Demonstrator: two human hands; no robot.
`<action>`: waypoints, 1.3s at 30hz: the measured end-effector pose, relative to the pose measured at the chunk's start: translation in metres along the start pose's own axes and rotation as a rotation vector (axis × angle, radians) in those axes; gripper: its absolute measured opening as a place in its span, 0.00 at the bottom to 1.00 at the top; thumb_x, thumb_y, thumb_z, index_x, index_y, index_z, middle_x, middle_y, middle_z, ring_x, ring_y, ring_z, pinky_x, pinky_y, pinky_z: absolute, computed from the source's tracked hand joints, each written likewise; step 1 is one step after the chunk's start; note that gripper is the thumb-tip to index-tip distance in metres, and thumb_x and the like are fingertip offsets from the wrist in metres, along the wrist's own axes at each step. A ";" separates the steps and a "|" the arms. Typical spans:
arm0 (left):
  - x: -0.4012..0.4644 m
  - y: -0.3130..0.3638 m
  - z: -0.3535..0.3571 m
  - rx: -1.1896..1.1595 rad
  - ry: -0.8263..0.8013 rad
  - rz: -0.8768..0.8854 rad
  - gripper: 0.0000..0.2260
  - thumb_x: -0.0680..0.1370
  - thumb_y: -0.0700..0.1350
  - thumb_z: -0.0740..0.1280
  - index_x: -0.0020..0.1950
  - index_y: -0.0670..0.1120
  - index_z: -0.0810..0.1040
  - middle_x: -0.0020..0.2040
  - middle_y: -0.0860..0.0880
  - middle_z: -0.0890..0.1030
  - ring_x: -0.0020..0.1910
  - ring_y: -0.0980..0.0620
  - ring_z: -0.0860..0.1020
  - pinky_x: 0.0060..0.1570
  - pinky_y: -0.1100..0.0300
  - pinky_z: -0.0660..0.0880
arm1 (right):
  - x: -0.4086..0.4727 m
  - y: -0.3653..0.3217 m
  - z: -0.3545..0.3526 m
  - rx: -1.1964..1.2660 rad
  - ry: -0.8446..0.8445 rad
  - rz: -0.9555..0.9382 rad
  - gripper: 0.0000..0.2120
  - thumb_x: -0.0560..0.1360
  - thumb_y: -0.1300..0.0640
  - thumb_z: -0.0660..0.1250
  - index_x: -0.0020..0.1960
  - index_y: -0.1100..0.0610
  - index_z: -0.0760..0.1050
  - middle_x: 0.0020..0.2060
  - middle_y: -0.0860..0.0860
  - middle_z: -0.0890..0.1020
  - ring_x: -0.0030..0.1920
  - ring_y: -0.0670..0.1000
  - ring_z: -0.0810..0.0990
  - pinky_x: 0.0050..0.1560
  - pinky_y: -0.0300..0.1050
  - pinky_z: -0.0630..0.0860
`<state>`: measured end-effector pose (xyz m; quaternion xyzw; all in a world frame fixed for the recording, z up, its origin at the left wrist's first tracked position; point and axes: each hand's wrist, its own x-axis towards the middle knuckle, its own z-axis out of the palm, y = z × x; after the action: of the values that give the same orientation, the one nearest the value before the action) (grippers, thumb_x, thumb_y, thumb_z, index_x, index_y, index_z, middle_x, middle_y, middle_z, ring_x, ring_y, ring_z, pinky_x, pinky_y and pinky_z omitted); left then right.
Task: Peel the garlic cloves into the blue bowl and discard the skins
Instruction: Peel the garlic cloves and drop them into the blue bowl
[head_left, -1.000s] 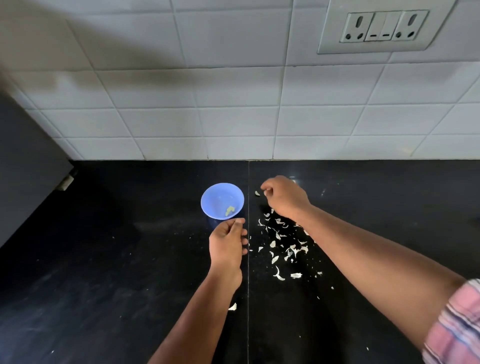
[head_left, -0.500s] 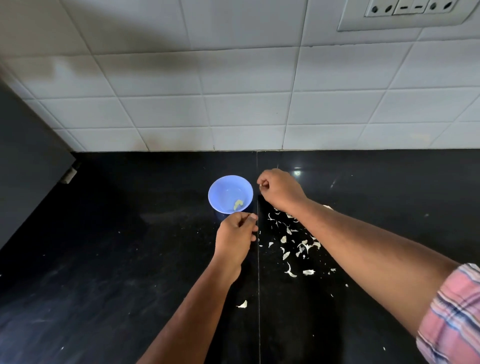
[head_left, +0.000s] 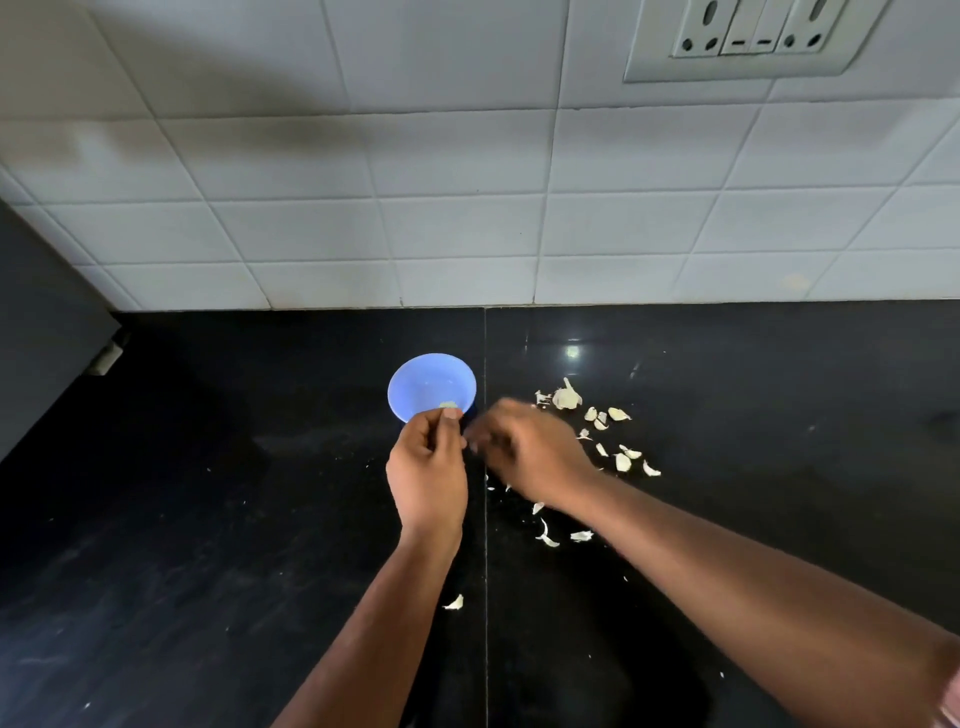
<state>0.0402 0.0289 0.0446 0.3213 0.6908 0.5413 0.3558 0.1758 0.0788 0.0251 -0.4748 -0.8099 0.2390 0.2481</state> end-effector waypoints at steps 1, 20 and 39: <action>-0.002 0.002 0.003 -0.019 0.012 -0.001 0.09 0.84 0.51 0.68 0.46 0.54 0.85 0.35 0.55 0.83 0.36 0.55 0.79 0.38 0.56 0.76 | -0.015 -0.006 0.001 0.000 -0.049 -0.050 0.07 0.76 0.51 0.67 0.51 0.46 0.84 0.45 0.43 0.81 0.44 0.43 0.78 0.43 0.43 0.73; -0.006 0.016 0.026 -0.062 -0.041 0.015 0.09 0.85 0.46 0.66 0.49 0.50 0.86 0.37 0.52 0.82 0.28 0.60 0.74 0.34 0.62 0.73 | -0.070 0.011 0.021 -0.368 -0.187 -0.310 0.03 0.80 0.57 0.69 0.49 0.56 0.79 0.41 0.50 0.78 0.40 0.52 0.77 0.49 0.52 0.78; -0.004 -0.023 0.047 0.125 -0.290 -0.144 0.06 0.84 0.48 0.67 0.51 0.51 0.84 0.43 0.51 0.85 0.37 0.54 0.79 0.38 0.58 0.73 | -0.047 0.057 -0.036 -0.161 -0.146 0.377 0.04 0.79 0.54 0.70 0.53 0.50 0.82 0.52 0.47 0.84 0.52 0.52 0.83 0.53 0.48 0.79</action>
<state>0.0803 0.0452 0.0156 0.3675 0.6856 0.4184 0.4689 0.2557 0.0671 0.0093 -0.6177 -0.7390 0.2493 0.1010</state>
